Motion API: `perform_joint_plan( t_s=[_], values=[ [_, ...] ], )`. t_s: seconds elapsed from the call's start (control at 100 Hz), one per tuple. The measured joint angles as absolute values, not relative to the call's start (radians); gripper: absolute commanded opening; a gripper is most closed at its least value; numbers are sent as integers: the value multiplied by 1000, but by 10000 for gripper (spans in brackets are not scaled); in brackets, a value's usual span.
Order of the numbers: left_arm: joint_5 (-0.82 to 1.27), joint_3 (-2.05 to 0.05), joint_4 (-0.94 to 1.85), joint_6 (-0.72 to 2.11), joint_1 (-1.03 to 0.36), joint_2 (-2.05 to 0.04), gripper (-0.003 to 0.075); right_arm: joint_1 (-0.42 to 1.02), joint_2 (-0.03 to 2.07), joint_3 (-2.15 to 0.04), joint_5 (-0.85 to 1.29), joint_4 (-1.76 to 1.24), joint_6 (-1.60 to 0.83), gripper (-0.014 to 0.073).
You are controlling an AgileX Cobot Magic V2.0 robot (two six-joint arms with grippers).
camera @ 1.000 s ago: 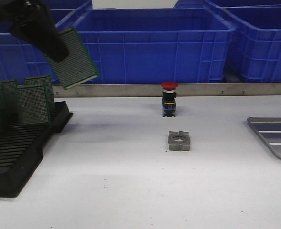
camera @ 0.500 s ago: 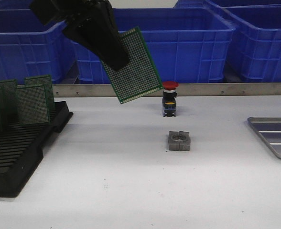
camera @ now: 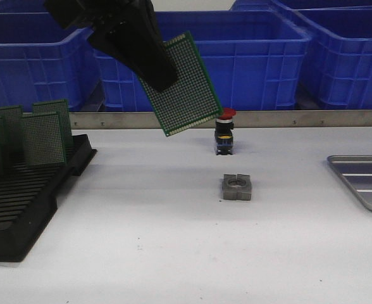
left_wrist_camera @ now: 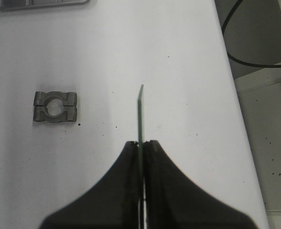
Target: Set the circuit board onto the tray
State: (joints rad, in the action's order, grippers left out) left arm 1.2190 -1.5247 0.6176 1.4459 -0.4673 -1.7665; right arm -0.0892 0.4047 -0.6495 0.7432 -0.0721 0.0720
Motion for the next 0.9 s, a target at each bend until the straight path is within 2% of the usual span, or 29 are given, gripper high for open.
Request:
perform_joint_plan(
  t_s=[0.11,0.18,0.27,0.37,0.51,0.62,0.72,0.9],
  values=[
    [1219,-1525,618,1446,-467,-1767,-18,-89,444,-656,748,-78,72,-13],
    [1219,-1525,620,1446,-467,-1767,-18,-89,453,-656,754,-92,72,90],
    [1219,-1525,620,1446,-467,-1767,-18,-89,456,-656,763,-118,72,261],
    [1219,-1525,620,1446,-467,-1767,-18,-89,456,-656,764,-147,72,375],
    [1219,-1525,620,1444,-467,-1767,-18,-89,456,-656,753,-178,66,393],
    [1219,-1525,621,1444,-467,-1767,-18,-89,486,-666,746,-249,-39,393],
    [1219,-1525,621,1444,-467,-1767,-18,-89,550,-677,742,-387,-228,393],
    [1219,-1525,621,1444,-467,-1767,-18,-89,743,-704,789,-751,-726,393]
  ],
)
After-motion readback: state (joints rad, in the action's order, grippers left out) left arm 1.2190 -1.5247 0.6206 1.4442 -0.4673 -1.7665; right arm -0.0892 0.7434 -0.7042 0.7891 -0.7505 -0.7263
